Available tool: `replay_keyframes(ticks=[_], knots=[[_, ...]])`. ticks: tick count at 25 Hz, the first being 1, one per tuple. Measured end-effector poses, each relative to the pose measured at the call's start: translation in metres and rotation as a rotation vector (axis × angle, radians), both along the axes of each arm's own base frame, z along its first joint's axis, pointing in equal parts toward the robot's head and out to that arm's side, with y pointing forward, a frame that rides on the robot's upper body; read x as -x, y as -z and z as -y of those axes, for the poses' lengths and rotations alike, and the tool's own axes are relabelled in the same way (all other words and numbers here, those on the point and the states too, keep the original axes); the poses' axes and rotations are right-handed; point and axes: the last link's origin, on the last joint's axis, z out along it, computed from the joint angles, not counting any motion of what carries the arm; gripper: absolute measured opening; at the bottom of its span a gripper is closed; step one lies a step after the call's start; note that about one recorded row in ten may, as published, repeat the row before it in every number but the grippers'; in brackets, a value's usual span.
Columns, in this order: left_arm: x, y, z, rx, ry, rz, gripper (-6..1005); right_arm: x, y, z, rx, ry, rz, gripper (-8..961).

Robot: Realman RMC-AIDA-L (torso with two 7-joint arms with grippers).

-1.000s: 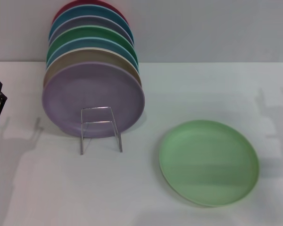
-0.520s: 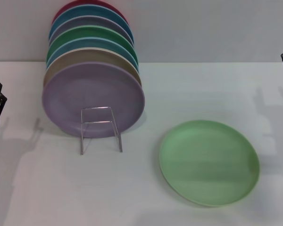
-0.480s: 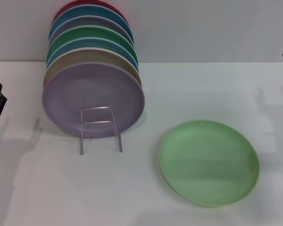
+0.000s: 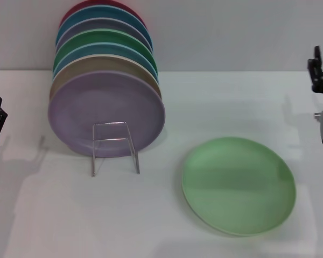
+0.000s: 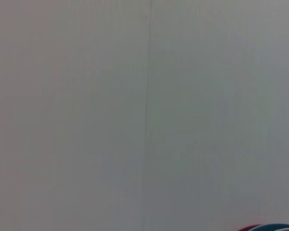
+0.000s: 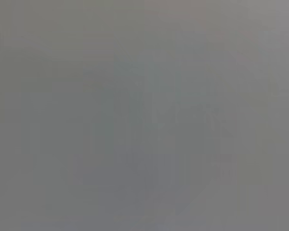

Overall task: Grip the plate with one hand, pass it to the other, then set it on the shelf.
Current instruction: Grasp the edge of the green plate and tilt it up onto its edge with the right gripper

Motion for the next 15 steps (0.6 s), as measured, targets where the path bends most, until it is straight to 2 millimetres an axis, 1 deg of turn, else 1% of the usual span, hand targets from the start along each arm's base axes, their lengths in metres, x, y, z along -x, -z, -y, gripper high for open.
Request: replay_keyframes(ticks=[8, 12, 15], knots=[[0.002, -0.001, 0.000, -0.001, -0.003, -0.006, 824, 0.015, 0.016, -0.014, 0.197, 0.026, -0.137, 678], [0.003, -0.002, 0.000, -0.001, -0.006, -0.015, 823, 0.025, 0.019, -0.017, 0.324, 0.036, -0.165, 678], [0.003, -0.002, -0.001, -0.001, -0.006, -0.017, 823, 0.029, 0.015, -0.020, 0.420, 0.071, -0.155, 678]])
